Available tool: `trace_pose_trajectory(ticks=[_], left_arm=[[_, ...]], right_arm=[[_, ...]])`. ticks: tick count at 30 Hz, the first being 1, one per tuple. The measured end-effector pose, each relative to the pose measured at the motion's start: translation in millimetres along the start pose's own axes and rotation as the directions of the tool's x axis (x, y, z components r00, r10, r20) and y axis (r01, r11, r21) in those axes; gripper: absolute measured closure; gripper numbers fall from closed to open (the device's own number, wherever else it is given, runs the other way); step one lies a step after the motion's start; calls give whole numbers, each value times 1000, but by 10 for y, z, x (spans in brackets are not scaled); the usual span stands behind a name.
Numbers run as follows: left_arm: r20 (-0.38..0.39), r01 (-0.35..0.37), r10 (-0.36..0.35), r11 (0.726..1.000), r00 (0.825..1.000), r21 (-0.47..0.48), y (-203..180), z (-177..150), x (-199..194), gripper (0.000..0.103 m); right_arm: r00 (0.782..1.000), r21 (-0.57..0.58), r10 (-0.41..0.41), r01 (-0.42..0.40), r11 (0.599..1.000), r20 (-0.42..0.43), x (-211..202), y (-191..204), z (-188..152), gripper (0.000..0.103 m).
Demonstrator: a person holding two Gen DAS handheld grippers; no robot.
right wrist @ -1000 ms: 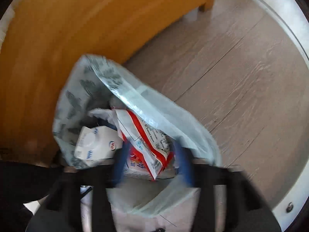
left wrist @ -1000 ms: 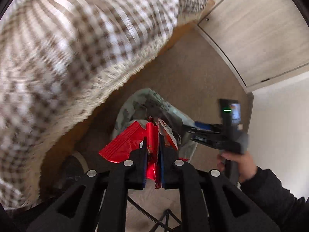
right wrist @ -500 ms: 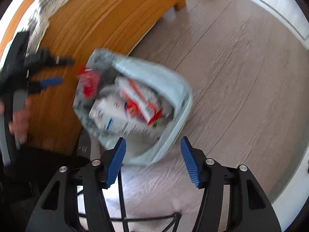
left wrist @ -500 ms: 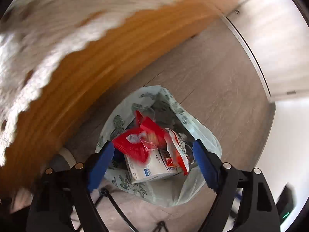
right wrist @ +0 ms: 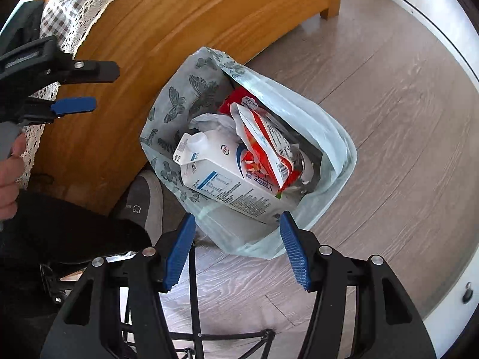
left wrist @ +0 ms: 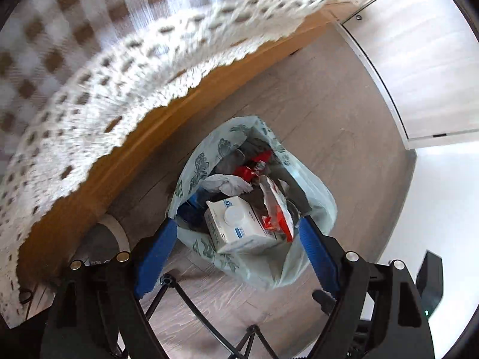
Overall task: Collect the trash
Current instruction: 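Move both tools back over the bed toward the remaining trash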
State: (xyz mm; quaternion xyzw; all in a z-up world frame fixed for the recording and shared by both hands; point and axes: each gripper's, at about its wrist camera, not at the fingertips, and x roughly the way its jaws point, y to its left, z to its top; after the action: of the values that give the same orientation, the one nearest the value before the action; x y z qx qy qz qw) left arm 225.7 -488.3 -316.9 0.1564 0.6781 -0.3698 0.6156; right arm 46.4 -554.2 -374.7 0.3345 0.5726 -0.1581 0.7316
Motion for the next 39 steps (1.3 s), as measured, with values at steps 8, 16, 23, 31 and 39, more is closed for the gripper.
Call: trace_pose_trajectory(ticks=[8,16,23,31,39], left_arm=[[113,31,-41,996,993,83,-17,-142,-683,22],[329,93,-101,995,939,41,435,-472,-1710,22],[660,37,94,983,745,-182,1383,-1055,-2630,16],[723,169,260,870,641,-463,2994,-1500,-3124,17],[669,244,330,751,666,-613,4339,-1239,-3275,49]], right_arm=[[997,-64,-34,38,997,62,-262,248,205,46],[983,-192,-74,106,976,166,-708,832,484,46],[956,-328,-57,155,932,288,-1088,1647,675,44],[907,-554,49,213,805,419,-1301,2850,677,44],[915,-690,110,209,693,387,-1080,3703,616,44]])
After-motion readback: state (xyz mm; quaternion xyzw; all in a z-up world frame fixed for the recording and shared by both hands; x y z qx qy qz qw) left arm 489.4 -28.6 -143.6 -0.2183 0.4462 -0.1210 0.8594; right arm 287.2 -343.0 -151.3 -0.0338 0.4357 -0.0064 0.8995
